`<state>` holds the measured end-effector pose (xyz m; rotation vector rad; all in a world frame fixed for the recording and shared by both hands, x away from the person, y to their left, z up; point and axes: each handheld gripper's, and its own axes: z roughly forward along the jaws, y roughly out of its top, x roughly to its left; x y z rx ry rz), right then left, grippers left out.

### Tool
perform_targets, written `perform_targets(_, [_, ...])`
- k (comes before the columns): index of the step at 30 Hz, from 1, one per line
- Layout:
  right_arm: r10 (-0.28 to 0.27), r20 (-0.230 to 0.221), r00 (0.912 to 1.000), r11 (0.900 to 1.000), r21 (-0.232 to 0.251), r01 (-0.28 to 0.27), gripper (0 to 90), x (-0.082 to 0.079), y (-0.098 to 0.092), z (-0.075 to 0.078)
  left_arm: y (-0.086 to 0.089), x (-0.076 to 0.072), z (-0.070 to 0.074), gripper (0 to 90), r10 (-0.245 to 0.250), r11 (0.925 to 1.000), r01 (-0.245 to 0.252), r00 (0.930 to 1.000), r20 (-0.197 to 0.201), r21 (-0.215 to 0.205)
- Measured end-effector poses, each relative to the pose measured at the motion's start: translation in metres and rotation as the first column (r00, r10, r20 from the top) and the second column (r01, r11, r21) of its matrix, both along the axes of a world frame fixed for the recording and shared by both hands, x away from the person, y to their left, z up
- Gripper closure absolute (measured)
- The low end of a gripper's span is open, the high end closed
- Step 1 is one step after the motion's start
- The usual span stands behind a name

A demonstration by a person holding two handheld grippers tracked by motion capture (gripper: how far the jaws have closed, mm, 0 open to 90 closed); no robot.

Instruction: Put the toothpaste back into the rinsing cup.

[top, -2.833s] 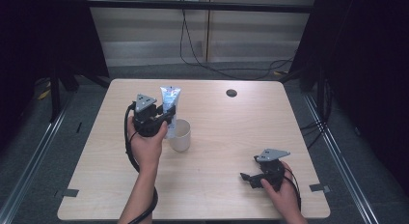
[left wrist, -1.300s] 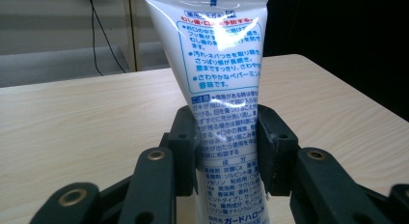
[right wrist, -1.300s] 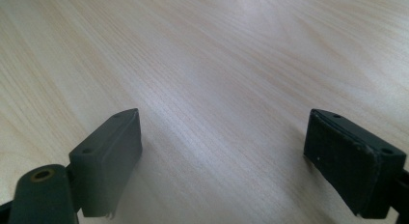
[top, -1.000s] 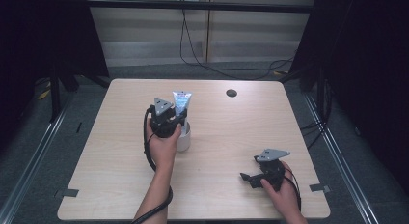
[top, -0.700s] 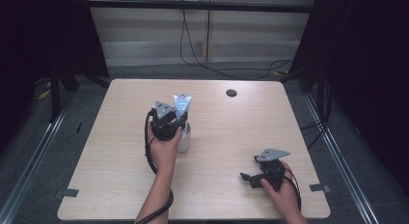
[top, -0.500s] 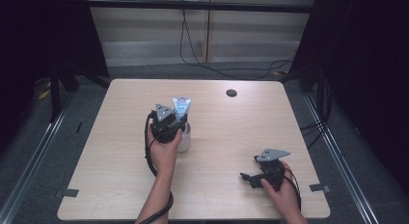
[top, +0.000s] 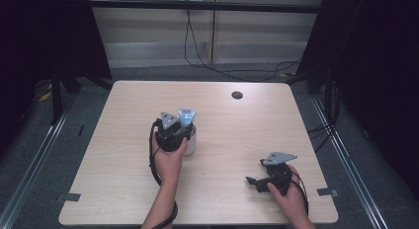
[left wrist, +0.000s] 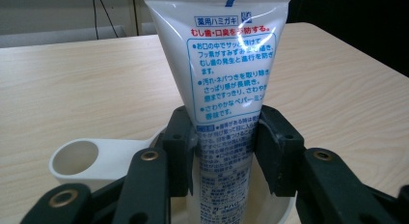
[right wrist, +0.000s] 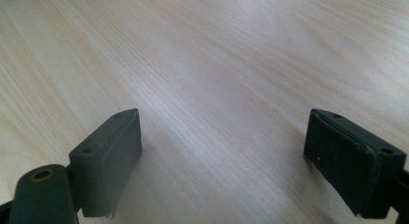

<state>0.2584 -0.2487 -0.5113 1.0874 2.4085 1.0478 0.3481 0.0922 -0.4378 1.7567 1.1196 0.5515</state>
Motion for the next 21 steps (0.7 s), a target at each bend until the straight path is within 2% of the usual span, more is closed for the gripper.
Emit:
perform_targets(9, [-0.001,0.0,1.0,1.0,0.0,0.001,13.0,0.0,0.0001,-0.0001,-0.0006,-0.0017,-0.0009,60.3,-0.008,0.9998,0.008,1.0,-0.004,0.021])
perform_targets(21, [0.0,0.0,1.0,1.0,0.0,0.0,12.9,0.0,0.0,0.0,-0.002,-0.003,-0.007,59.5,-0.011,0.9993,0.012,0.9995,-0.031,0.035])
